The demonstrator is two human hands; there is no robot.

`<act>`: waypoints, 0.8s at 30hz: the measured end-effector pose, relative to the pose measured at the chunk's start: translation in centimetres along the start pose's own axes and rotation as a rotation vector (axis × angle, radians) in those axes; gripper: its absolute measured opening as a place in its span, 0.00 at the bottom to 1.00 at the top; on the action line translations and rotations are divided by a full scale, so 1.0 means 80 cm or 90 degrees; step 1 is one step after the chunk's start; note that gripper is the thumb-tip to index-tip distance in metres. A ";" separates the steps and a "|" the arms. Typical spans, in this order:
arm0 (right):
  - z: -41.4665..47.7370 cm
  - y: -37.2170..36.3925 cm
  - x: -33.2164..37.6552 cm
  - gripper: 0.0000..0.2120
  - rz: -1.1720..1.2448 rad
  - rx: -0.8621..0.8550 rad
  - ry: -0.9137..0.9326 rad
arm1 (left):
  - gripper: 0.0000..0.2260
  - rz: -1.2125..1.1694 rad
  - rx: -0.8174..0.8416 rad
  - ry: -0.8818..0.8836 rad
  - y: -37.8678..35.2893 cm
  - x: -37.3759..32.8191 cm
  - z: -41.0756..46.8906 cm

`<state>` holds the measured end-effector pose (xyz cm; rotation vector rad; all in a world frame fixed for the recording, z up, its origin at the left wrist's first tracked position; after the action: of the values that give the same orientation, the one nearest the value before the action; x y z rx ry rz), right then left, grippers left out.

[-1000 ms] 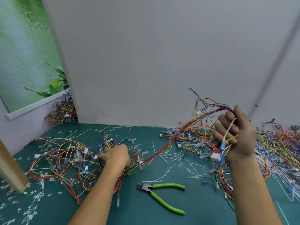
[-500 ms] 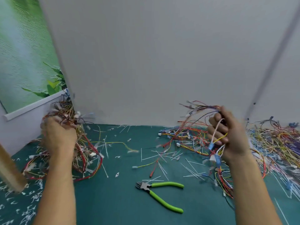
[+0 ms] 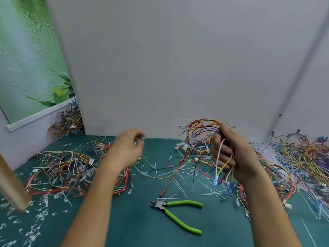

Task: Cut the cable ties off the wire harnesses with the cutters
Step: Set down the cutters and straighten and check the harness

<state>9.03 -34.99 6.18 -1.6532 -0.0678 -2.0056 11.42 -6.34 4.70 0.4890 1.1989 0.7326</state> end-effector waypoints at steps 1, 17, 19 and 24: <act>-0.002 -0.003 0.001 0.23 0.067 0.060 0.001 | 0.13 -0.024 0.110 -0.003 -0.033 -0.001 -0.001; 0.001 0.030 0.016 0.26 0.225 -0.022 0.102 | 0.23 -0.147 0.049 0.067 -0.066 0.022 0.014; 0.003 0.026 0.011 0.26 0.230 -0.062 0.091 | 0.18 -0.216 0.082 0.058 -0.060 0.006 0.009; 0.002 0.009 0.013 0.27 0.293 0.072 0.075 | 0.11 -0.397 0.215 0.078 -0.064 -0.019 -0.007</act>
<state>9.38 -35.91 6.98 -1.3309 0.2192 -1.7070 11.90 -10.94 1.95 0.3163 1.4977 0.0239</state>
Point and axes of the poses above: each hand's wrist, its own z-axis towards the middle knuckle, its own y-axis out of the back of the hand, x = y × z, the point moved 4 cm from there along z, towards the middle knuckle, and after that the axes turned 8 degrees about -z, right-handed, at the moved point
